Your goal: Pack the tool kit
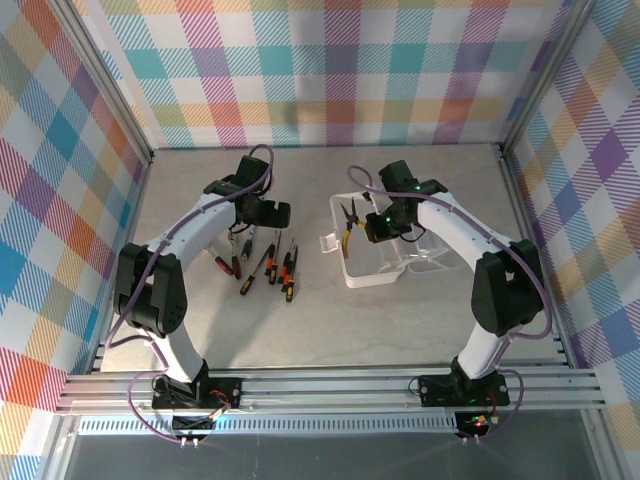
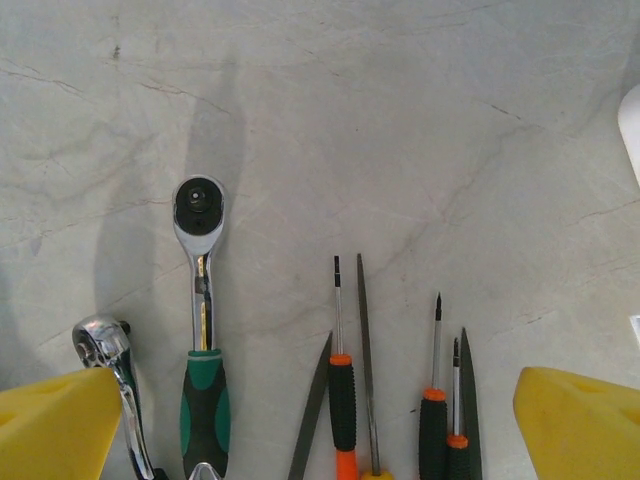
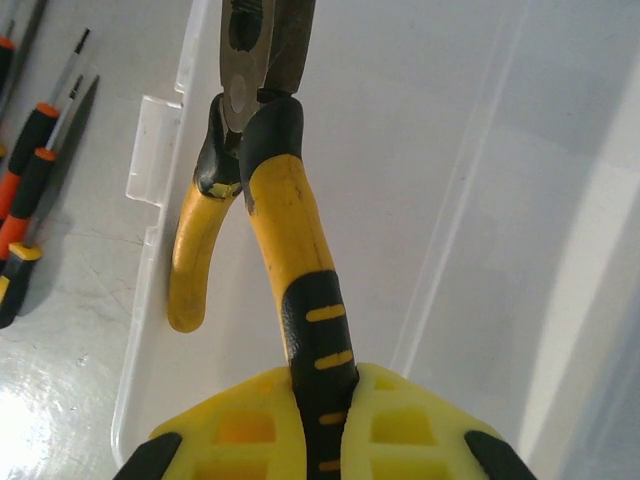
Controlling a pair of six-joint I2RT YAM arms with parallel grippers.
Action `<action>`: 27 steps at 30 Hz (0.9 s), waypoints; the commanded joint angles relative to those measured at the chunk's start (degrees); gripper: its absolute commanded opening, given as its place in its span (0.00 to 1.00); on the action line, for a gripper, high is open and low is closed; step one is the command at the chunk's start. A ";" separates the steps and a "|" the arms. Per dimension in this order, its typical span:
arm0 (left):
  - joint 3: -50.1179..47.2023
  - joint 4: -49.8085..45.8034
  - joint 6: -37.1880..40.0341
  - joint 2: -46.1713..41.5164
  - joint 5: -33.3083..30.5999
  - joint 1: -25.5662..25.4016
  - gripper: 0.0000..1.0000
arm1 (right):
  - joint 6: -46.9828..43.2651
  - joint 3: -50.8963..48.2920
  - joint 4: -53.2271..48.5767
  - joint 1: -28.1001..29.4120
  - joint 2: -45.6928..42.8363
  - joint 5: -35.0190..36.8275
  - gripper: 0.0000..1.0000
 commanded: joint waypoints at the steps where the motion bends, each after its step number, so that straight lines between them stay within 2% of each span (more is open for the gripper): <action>1: 0.74 0.39 -0.25 0.49 1.05 0.37 1.00 | 1.20 2.43 1.50 1.55 1.11 -0.05 0.00; 11: 0.14 1.03 -0.02 0.47 2.08 0.72 1.00 | 4.26 4.96 1.01 3.96 5.29 1.09 0.00; 19: -0.09 1.38 -0.16 0.27 3.21 0.80 1.00 | 7.82 5.94 -0.78 5.04 7.38 4.82 0.00; 27: -0.31 1.55 -0.16 -0.41 3.50 0.81 1.00 | 12.10 3.38 2.03 5.13 6.43 7.18 0.00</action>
